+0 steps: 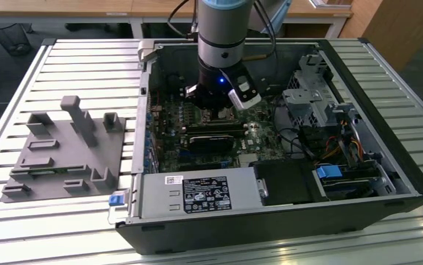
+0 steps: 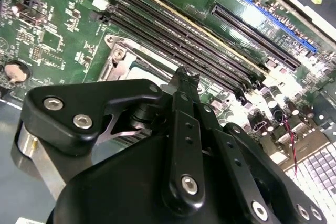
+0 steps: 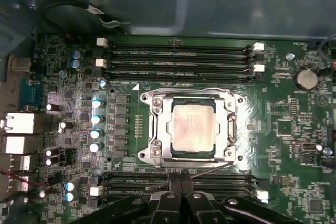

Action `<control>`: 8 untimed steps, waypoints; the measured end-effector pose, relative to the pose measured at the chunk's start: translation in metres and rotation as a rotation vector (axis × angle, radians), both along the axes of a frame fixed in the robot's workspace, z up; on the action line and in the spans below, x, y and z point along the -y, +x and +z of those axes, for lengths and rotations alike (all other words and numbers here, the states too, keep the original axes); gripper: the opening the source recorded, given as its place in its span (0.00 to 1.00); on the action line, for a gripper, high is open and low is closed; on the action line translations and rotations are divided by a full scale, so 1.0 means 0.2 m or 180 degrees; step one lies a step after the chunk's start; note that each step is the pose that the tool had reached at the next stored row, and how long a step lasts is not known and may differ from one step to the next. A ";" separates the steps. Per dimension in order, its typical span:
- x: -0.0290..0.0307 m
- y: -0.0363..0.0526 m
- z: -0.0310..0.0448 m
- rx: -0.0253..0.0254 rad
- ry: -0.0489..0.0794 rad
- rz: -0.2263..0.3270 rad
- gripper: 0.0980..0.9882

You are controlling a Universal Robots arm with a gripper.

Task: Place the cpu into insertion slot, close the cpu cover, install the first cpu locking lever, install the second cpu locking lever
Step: 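Install the second cpu locking lever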

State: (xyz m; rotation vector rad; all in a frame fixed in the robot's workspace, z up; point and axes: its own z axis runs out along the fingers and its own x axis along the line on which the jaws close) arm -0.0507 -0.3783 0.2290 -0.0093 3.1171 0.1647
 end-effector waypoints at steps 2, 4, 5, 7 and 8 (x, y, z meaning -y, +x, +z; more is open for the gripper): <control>0.000 -0.001 -0.013 0.0000 0.0003 0.0001 0.01; 0.001 -0.003 -0.021 0.0000 0.0006 0.0000 0.01; 0.003 -0.004 -0.023 0.0000 0.0011 0.0000 0.01; 0.005 -0.006 -0.024 0.0000 0.0035 0.0000 0.01; 0.007 -0.007 -0.025 0.0000 0.0047 0.0000 0.01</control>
